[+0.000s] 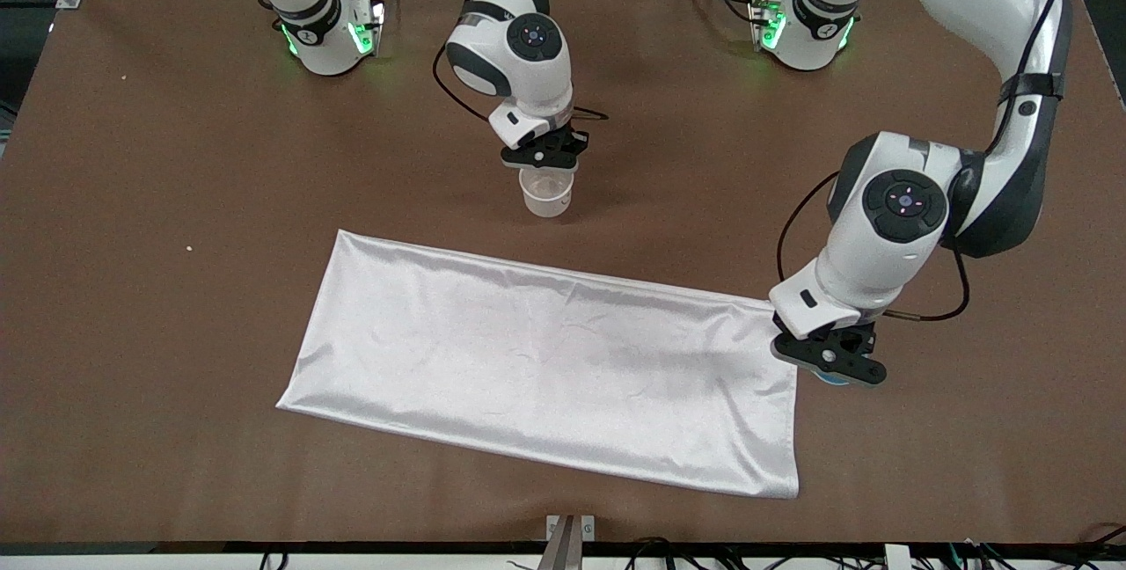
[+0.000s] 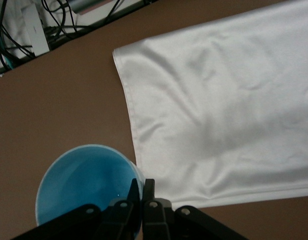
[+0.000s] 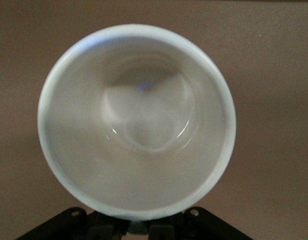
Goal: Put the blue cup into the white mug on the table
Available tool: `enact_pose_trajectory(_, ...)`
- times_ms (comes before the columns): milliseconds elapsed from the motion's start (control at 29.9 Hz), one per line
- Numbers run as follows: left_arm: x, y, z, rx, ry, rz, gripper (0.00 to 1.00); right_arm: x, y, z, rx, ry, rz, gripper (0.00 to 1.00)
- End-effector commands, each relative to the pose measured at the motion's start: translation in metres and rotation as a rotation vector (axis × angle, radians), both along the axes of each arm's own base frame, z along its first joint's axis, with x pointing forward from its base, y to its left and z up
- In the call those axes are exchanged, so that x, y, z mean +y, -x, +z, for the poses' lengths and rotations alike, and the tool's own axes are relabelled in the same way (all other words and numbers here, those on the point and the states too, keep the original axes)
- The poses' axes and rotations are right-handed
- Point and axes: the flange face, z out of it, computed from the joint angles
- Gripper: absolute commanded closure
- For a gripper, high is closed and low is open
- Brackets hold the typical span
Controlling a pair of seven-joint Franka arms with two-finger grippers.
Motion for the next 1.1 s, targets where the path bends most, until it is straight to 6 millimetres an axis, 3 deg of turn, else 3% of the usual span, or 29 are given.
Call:
enact_pose_trajectory(0, -0.005, 0.043, 0.029, 0.044, 0.043, 0.094, 1.0, 0.012, 0.009, -0.012, -0.044, 0.01, -0.02, 1.0)
enact_pose_trajectory(301, -0.009, 0.104, 0.067, 0.063, 0.05, 0.155, 1.0, 0.034, 0.014, -0.043, -0.071, 0.006, -0.056, 1.0)
enact_pose_trajectory(501, -0.007, 0.131, 0.072, 0.061, 0.029, 0.149, 1.0, 0.046, 0.011, -0.064, -0.087, 0.014, -0.081, 1.0)
enact_pose_trajectory(635, -0.008, 0.137, 0.069, 0.08, 0.047, 0.157, 1.0, 0.047, 0.011, -0.069, -0.091, 0.02, -0.102, 0.98)
enact_pose_trajectory(701, -0.008, 0.137, 0.067, 0.083, 0.046, 0.155, 1.0, 0.046, 0.009, -0.069, -0.085, 0.022, -0.126, 0.7)
enact_pose_trajectory(835, -0.008, 0.137, 0.065, 0.086, 0.046, 0.155, 1.0, 0.048, 0.008, -0.066, -0.092, 0.023, -0.203, 0.03)
enact_pose_trajectory(969, -0.008, 0.136, 0.062, 0.09, 0.045, 0.157, 1.0, 0.045, 0.006, -0.057, -0.096, 0.095, -0.229, 0.0)
enact_pose_trajectory(1069, -0.008, 0.135, 0.061, 0.09, 0.048, 0.157, 1.0, 0.053, 0.005, -0.036, -0.096, 0.161, -0.225, 0.0)
